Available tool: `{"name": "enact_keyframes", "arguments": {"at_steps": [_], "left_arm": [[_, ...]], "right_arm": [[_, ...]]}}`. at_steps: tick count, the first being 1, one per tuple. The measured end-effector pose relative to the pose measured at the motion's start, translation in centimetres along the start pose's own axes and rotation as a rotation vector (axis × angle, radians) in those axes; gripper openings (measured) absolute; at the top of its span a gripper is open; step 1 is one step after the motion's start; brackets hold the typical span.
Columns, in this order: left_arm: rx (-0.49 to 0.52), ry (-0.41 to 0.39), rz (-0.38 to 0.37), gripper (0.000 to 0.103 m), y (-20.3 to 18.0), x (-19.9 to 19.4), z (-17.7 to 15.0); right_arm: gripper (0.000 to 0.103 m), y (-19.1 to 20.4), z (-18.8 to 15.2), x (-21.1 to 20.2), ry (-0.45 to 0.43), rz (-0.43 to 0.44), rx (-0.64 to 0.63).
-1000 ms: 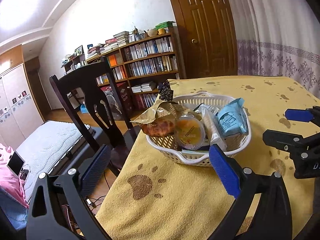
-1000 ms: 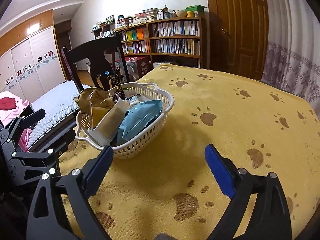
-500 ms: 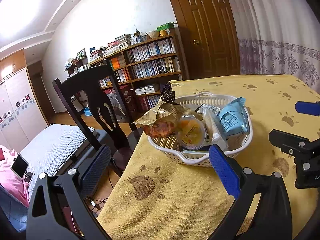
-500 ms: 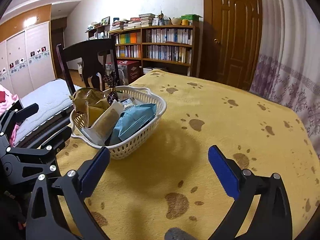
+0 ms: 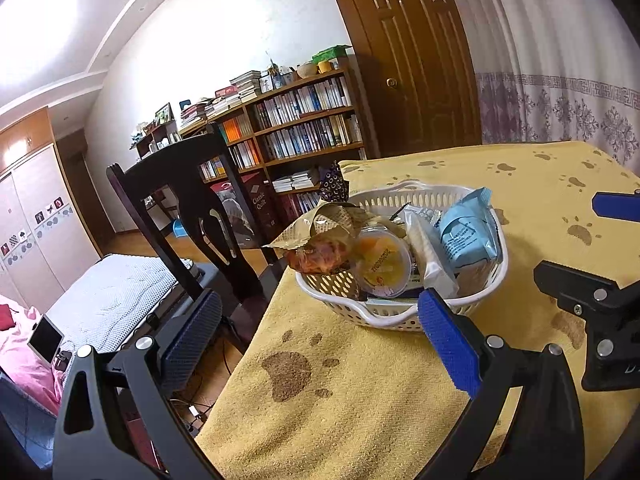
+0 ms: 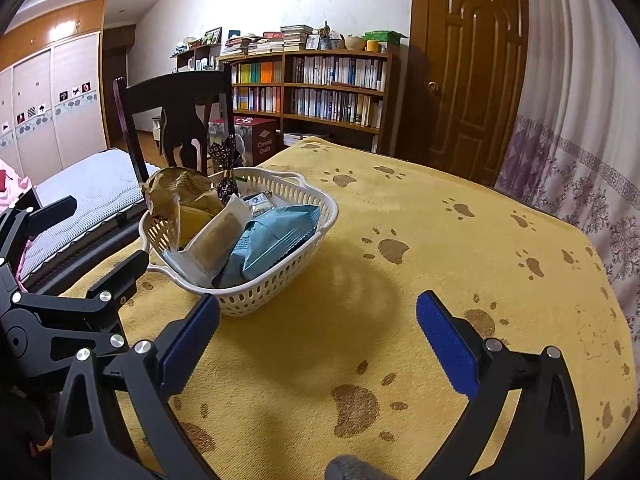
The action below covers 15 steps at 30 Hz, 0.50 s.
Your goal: Organize snacks
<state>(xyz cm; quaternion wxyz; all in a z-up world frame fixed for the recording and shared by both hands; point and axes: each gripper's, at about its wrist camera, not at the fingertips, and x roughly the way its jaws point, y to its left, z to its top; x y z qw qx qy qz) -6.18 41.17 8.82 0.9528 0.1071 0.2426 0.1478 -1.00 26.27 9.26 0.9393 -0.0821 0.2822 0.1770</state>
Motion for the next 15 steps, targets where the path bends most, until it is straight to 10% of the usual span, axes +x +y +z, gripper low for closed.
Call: {"name": "enact_keyframes", "arguments": {"at_steps": [15], "left_arm": [[0.001, 0.001, 0.004, 0.100, 0.3, 0.2, 0.1]], "right_arm": [[0.098, 1.3, 0.1, -0.4, -0.020, -0.060, -0.056]]}}
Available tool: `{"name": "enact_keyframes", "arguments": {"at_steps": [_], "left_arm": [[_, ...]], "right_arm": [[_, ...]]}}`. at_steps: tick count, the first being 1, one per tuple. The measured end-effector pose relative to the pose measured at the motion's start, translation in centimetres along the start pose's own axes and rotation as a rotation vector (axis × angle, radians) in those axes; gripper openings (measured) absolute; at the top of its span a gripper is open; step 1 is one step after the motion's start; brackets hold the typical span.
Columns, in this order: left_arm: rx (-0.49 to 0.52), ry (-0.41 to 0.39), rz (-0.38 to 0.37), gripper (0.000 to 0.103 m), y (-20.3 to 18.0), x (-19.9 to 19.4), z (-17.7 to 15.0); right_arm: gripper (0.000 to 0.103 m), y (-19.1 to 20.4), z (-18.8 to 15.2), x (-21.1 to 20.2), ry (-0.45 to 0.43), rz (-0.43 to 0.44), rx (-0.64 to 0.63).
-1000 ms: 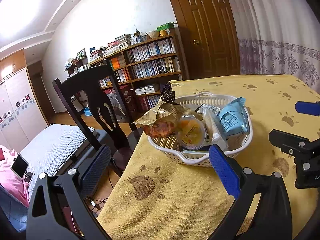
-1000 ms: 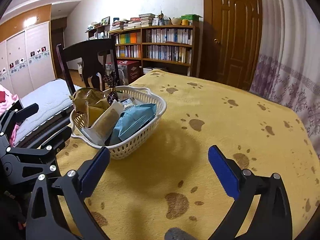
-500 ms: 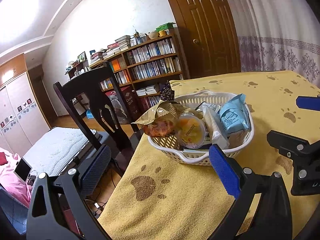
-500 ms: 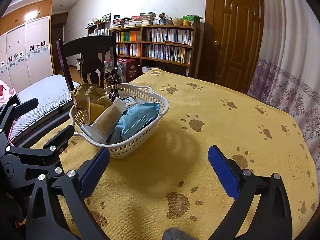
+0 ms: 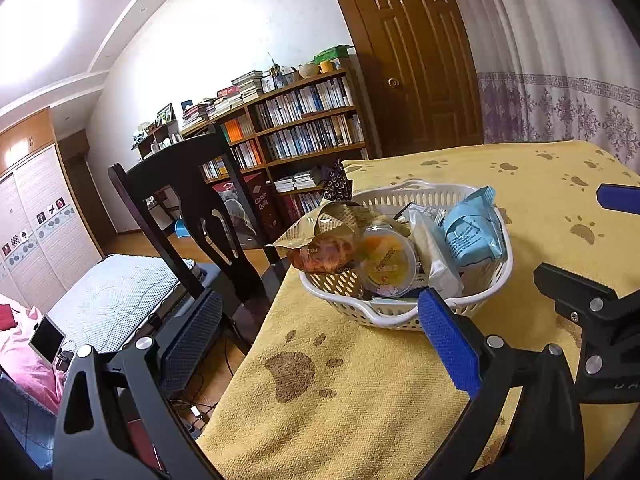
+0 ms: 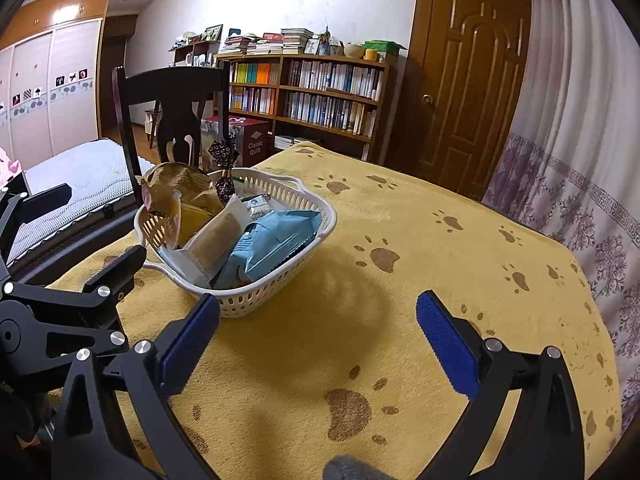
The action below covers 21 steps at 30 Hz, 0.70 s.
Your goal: Organize snacks
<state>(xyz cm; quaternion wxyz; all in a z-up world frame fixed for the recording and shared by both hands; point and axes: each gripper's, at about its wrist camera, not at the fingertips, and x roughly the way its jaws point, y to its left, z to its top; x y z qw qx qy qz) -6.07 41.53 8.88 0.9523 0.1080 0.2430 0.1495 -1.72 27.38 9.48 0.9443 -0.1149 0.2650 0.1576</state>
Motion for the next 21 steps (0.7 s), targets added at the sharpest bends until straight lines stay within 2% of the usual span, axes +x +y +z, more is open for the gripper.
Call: {"name": "enact_keyframes", "arguments": {"at_steps": [21], "left_arm": [[0.006, -0.002, 0.012, 0.100, 0.67, 0.46, -0.02]], "right_arm": [[0.098, 0.63, 0.07, -0.04, 0.003, -0.003, -0.016]]}}
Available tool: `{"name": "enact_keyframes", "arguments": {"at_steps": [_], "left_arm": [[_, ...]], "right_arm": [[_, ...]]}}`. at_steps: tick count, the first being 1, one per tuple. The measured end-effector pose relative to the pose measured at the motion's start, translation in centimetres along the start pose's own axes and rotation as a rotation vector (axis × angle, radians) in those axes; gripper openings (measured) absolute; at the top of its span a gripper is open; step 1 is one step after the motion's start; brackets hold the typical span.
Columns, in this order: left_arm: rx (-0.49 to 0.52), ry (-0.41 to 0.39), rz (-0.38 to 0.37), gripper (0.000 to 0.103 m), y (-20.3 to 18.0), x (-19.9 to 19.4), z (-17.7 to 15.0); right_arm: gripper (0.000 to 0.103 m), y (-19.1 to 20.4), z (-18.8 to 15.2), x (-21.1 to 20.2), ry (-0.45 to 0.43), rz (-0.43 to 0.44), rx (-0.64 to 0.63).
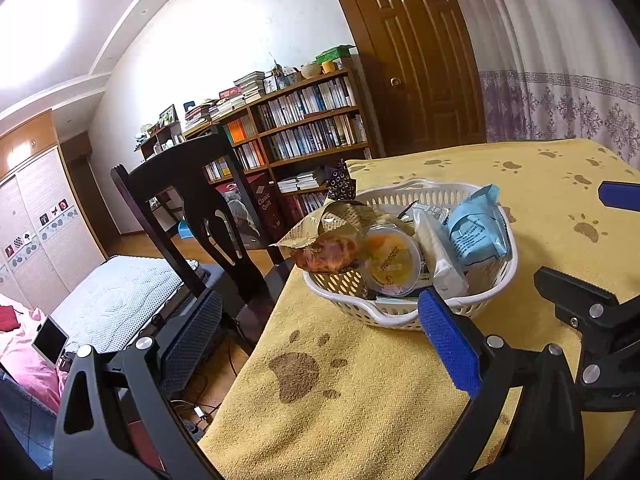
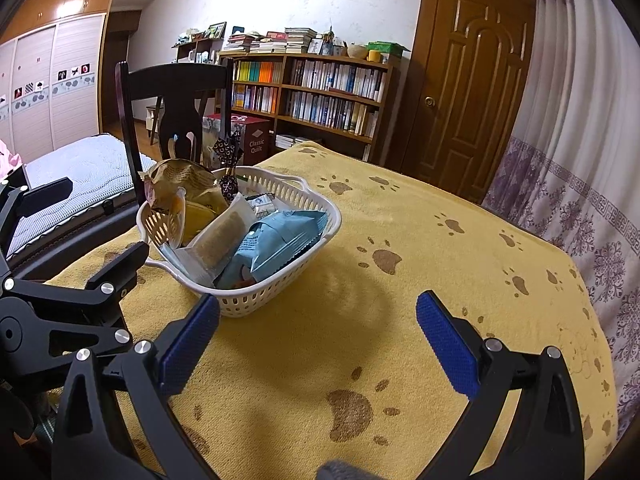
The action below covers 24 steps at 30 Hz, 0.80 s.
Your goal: Organize snacks
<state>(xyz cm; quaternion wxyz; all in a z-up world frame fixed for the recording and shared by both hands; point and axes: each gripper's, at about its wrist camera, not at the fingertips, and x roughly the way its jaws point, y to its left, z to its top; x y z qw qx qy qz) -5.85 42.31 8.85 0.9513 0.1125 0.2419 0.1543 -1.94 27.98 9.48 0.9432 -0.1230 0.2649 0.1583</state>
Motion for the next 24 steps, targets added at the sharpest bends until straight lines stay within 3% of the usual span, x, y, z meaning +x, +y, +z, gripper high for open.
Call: {"name": "enact_keyframes", "arguments": {"at_steps": [24], "left_arm": [[0.003, 0.000, 0.002, 0.100, -0.34, -0.14, -0.02]], "right_arm": [[0.098, -0.43, -0.16, 0.18, 0.008, -0.008, 0.010]]}}
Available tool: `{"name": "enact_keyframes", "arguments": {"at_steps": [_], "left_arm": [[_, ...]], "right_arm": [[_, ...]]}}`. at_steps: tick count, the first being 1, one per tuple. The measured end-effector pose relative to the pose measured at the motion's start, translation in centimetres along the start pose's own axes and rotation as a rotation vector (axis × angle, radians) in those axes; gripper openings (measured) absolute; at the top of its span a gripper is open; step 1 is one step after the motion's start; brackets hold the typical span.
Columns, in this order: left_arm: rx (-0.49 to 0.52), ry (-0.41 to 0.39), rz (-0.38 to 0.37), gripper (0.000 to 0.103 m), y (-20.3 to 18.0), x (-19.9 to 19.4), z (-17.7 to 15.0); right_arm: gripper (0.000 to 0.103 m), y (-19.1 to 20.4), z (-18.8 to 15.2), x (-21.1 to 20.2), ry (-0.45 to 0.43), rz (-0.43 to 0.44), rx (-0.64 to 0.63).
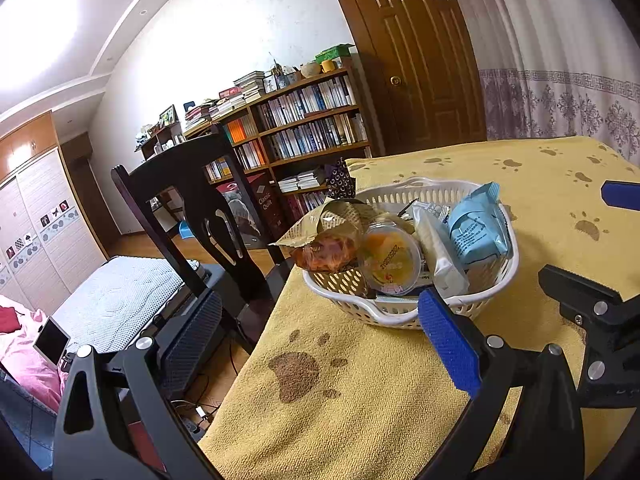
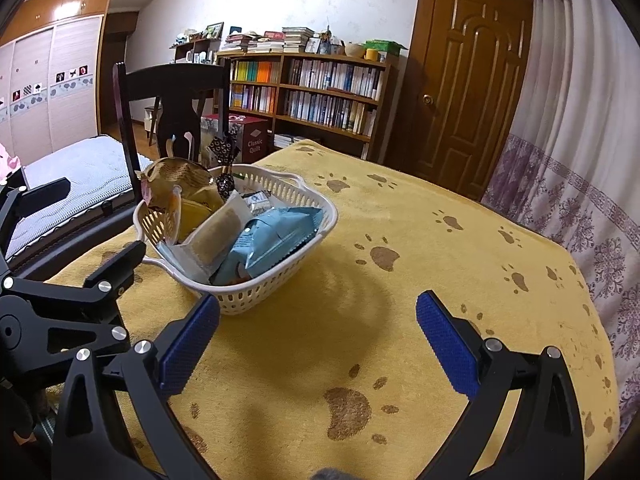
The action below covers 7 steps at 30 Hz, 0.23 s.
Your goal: Organize snacks
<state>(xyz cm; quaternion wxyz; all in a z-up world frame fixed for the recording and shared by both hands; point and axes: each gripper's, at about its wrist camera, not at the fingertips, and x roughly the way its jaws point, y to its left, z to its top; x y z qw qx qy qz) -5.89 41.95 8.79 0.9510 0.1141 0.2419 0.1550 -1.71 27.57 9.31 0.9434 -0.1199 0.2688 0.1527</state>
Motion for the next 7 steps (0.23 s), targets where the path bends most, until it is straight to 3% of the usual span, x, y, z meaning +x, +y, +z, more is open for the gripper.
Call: {"name": "enact_keyframes", "arguments": {"at_steps": [7], "left_arm": [[0.015, -0.003, -0.006, 0.100, -0.1, -0.1, 0.0]], "right_arm": [[0.098, -1.9, -0.5, -0.1, 0.030, -0.033, 0.049]]}}
